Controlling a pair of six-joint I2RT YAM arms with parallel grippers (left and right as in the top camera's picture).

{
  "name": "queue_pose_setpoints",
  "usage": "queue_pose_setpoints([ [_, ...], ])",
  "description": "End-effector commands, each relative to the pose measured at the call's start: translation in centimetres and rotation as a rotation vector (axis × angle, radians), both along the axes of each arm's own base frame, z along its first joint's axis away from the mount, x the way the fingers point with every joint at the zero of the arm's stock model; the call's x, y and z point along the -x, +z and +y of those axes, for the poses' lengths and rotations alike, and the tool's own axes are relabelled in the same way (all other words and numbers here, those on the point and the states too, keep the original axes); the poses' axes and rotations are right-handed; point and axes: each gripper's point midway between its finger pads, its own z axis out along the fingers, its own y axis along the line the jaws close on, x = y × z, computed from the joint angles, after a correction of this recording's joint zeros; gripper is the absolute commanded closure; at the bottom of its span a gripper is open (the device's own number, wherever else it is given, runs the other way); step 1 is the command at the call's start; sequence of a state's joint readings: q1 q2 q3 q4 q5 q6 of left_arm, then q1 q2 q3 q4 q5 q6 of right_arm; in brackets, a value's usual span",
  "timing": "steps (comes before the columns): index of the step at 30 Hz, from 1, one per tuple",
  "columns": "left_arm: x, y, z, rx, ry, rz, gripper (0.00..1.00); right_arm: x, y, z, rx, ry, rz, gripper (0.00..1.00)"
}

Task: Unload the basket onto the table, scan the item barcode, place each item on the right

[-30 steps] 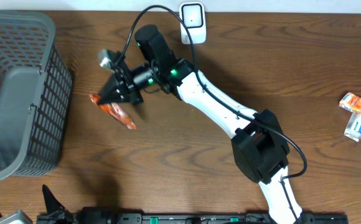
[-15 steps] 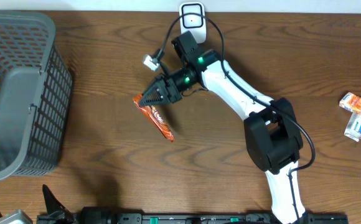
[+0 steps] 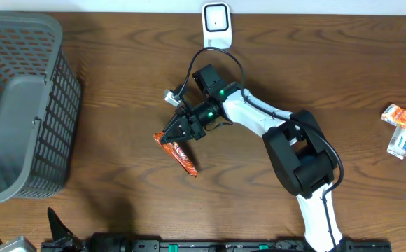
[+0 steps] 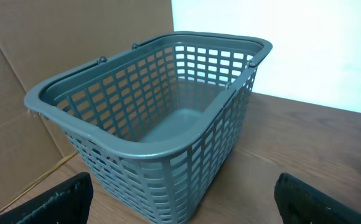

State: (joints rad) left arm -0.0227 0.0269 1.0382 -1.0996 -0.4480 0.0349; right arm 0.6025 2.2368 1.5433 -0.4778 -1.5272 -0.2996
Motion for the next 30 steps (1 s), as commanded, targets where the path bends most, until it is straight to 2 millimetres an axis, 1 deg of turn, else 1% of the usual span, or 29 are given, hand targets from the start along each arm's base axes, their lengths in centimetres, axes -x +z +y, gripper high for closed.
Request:
queue_pose_setpoints([
  [1, 0.2, 0.0, 0.1, -0.016, 0.004, 0.001, 0.07, 0.5, 1.8, 0.1, -0.031, 0.022, 0.011, 0.99],
  [3, 0.1, 0.4, 0.1, -0.015, 0.004, -0.015, 0.07, 0.6, 1.8, 0.2, -0.023, 0.023, 0.022, 0.99],
  [8, 0.2, 0.2, 0.1, -0.016, 0.005, -0.003, 0.07, 0.2, 1.8, -0.1, 0.002, 0.012, 0.059, 0.99],
  [9, -0.1, 0.3, -0.2, 0.013, -0.015, -0.026, 0.07, 0.1, 1.8, -0.2, 0.005, 0.008, 0.065, 0.99],
  [10, -1.1, 0.6, -2.2, 0.073, -0.130, -0.055, 0.07, -0.4, 1.8, -0.5, 0.010, -0.004, 0.072, 0.99],
  [12, -2.7, 0.2, -5.3, 0.122, -0.314, -0.018, 0.07, -1.2, 1.8, -1.0, 0.017, -0.024, 0.084, 0.99],
  [13, -3.2, -0.1, -5.9, 0.160, -0.340, -0.001, 0.07, -1.6, 1.8, -1.2, 0.023, -0.032, 0.094, 0.99],
  [16, -6.6, -2.0, -7.5, 0.317, -0.380, 0.127, 0.07, -3.0, 2.1, -1.8, 0.052, -0.061, 0.143, 0.99],
  [19, -10.3, -4.6, -9.6, 0.398, -0.453, 0.328, 0.07, -4.0, 2.3, -2.1, 0.056, -0.080, 0.154, 0.99],
  [23, -14.7, -7.8, -12.7, 0.526, -0.560, 0.550, 0.07, -4.8, 2.6, -2.2, 0.056, -0.090, 0.156, 0.99],
  [25, -16.3, -9.2, -14.2, 0.594, -0.617, 0.632, 0.07, -4.9, 2.8, -2.1, 0.054, -0.090, 0.153, 0.99],
  [26, -17.4, -10.3, -15.0, 0.638, -0.644, 0.683, 0.07, -5.0, 2.9, -2.0, 0.055, -0.090, 0.154, 0.99],
  [28, -18.9, -12.0, -16.4, 0.714, -0.691, 0.763, 0.19, -5.1, 3.0, -2.0, 0.060, -0.091, 0.163, 0.99],
  [29, -20.1, -13.4, -17.7, 0.788, -0.738, 0.821, 0.21, -5.3, 3.1, -1.9, 0.061, -0.092, 0.165, 0.99],
  [30, -20.7, -13.9, -18.3, 0.819, -0.763, 0.835, 0.21, -5.4, 3.2, -2.0, 0.064, -0.094, 0.170, 0.99],
])
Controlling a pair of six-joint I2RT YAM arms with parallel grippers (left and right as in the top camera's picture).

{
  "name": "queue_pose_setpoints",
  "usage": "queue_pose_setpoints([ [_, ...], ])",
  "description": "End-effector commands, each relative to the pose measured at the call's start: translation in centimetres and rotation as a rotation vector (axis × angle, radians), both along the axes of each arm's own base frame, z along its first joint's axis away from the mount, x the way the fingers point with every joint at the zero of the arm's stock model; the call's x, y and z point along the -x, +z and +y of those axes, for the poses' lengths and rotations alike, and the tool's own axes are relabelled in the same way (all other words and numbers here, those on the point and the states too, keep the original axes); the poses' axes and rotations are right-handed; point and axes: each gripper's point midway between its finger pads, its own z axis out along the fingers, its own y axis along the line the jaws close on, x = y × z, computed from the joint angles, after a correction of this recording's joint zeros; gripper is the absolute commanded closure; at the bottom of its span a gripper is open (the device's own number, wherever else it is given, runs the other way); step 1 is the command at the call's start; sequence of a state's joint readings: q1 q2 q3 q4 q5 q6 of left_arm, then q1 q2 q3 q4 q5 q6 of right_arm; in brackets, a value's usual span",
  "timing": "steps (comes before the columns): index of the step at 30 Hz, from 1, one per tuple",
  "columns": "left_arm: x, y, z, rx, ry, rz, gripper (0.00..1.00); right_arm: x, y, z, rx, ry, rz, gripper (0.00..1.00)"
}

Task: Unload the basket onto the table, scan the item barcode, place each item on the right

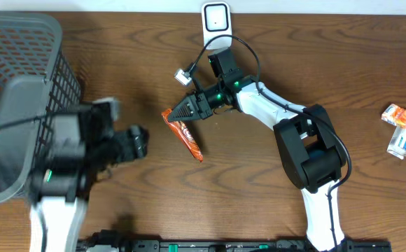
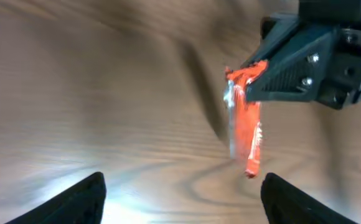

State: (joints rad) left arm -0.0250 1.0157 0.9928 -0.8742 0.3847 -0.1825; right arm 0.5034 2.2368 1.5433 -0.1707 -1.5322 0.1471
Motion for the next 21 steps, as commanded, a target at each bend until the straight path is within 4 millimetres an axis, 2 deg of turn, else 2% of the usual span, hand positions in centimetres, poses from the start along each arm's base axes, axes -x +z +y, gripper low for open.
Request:
queue_pose_setpoints([
  [1, -1.4, -1.6, -4.5, 0.242, -0.146, 0.106, 0.21, -0.1, 1.9, -0.2, 0.002, 0.012, 0.051, 0.99],
  [6, -3.5, -2.3, -6.0, 0.334, -0.200, 0.084, 0.20, -2.4, 2.6, -1.6, 0.033, -0.039, 0.119, 0.99],
  [15, -3.4, -1.1, -6.0, 0.329, -0.207, 0.031, 0.20, -7.3, 5.3, -5.0, 0.021, -0.148, 0.116, 0.99],
  [19, -4.1, -1.2, -6.8, 0.336, -0.227, -0.007, 0.15, -8.1, 6.6, -5.6, 0.023, -0.166, 0.129, 0.99],
  [21, -5.0, -1.7, -8.0, 0.370, -0.223, -0.041, 0.15, -8.1, 7.1, -5.5, 0.035, -0.164, 0.158, 0.99],
])
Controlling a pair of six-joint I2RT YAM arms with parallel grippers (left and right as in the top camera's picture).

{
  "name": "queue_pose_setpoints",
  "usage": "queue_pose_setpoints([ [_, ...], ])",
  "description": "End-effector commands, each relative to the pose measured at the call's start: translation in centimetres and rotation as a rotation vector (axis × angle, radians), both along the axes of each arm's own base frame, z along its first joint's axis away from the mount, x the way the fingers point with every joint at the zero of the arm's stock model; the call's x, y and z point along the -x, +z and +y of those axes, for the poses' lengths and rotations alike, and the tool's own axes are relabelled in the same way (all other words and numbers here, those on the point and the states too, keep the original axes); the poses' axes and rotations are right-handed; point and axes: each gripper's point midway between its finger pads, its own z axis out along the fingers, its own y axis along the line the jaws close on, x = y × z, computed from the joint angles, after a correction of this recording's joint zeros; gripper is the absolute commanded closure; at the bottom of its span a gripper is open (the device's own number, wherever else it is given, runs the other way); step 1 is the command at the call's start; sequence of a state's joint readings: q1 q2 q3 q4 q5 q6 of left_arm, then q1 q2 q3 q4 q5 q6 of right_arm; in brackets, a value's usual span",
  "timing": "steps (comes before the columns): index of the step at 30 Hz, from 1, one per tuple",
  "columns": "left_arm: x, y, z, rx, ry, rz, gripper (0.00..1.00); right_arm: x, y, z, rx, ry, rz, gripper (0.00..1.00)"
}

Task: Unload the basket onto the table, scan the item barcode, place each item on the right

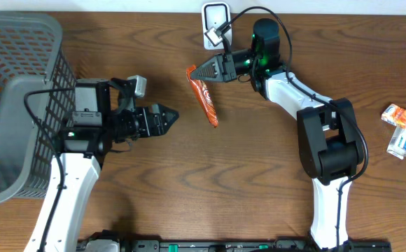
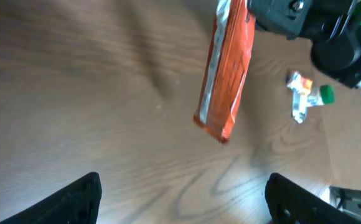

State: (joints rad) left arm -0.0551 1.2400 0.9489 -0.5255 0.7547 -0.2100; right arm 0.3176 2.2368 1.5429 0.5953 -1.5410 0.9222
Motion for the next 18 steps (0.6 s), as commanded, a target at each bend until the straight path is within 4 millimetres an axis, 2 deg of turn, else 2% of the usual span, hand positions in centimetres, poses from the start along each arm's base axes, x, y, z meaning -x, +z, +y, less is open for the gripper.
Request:
queue_pose_setpoints([
  [1, -0.2, -1.2, -1.8, 0.066, 0.003, 0.007, 0.15, 0.8, 1.8, 0.3, 0.046, 0.029, 0.157, 0.99],
  [5, -1.0, -1.5, -3.2, 0.116, 0.002, -0.057, 0.15, 0.8, 1.8, 0.3, 0.058, 0.028, 0.195, 0.99],
  [11, -0.8, -2.7, -4.3, 0.185, 0.028, -0.052, 0.15, 0.6, 1.8, 0.2, 0.061, 0.022, 0.208, 0.99],
  [18, -0.7, -2.0, -6.8, 0.269, -0.014, -0.142, 0.15, 0.7, 1.8, 0.5, 0.077, 0.018, 0.260, 0.99],
])
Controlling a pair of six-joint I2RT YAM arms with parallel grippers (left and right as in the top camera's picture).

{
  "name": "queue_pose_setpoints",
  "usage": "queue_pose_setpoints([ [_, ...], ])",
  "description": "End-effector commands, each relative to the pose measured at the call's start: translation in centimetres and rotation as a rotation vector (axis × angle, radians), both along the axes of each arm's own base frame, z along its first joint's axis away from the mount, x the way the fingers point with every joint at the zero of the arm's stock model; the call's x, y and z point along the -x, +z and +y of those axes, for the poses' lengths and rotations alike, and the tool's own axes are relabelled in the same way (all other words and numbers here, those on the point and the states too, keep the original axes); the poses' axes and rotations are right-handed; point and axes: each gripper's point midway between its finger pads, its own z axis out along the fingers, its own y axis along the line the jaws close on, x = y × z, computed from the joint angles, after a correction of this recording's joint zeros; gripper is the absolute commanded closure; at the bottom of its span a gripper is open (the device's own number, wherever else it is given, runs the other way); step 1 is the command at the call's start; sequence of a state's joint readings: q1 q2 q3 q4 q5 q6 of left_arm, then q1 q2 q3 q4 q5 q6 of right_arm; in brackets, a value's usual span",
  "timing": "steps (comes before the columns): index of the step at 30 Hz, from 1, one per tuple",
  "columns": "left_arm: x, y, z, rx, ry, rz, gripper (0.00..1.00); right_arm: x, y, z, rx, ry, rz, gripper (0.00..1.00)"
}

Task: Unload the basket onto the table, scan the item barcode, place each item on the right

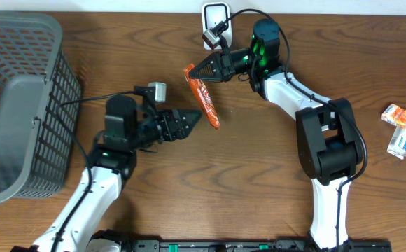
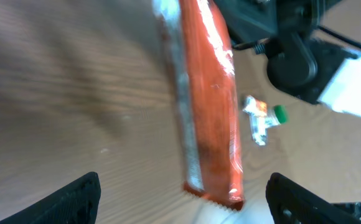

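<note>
An orange snack packet hangs above the table, held at its top end by my right gripper, which is shut on it. My left gripper is open just left of the packet's lower end. In the left wrist view the orange snack packet hangs between the two wide-apart fingertips, its serrated bottom edge close to the camera. The white barcode scanner stands at the table's back edge, just behind the right gripper.
A grey plastic basket fills the left side of the table. Two small boxed items lie at the far right. Small items show far off in the left wrist view.
My left gripper has moved right, from well left of the packet to right beside its lower end. The right gripper still holds the packet near the scanner, almost unmoved.
My right gripper held the packet low over mid-table while the left arm was out at the basket. Then the packet was higher and the left arm had come into view. Later the packet hung by the scanner, and the open left gripper has now closed in on it.
</note>
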State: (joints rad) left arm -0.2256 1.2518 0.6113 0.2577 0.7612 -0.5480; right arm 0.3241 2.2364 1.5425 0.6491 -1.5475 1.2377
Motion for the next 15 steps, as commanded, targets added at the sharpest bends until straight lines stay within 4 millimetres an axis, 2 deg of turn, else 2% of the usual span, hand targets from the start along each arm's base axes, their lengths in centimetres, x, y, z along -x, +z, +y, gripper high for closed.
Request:
queue_pose_setpoints([
  [1, 0.4, -0.3, -1.2, 0.038, -0.018, 0.026, 0.15, 0.5, 1.4, 0.3, 0.006, 0.009, 0.022, 0.99],
  [11, -0.5, -1.3, -1.1, 0.028, 0.021, 0.045, 0.15, 1.7, 1.4, 1.5, 0.019, 0.051, 0.058, 0.99],
  [15, -1.1, -0.5, -1.3, 0.060, 0.031, 0.020, 0.18, 2.1, 1.4, 2.0, 0.022, 0.064, 0.065, 0.99],
])
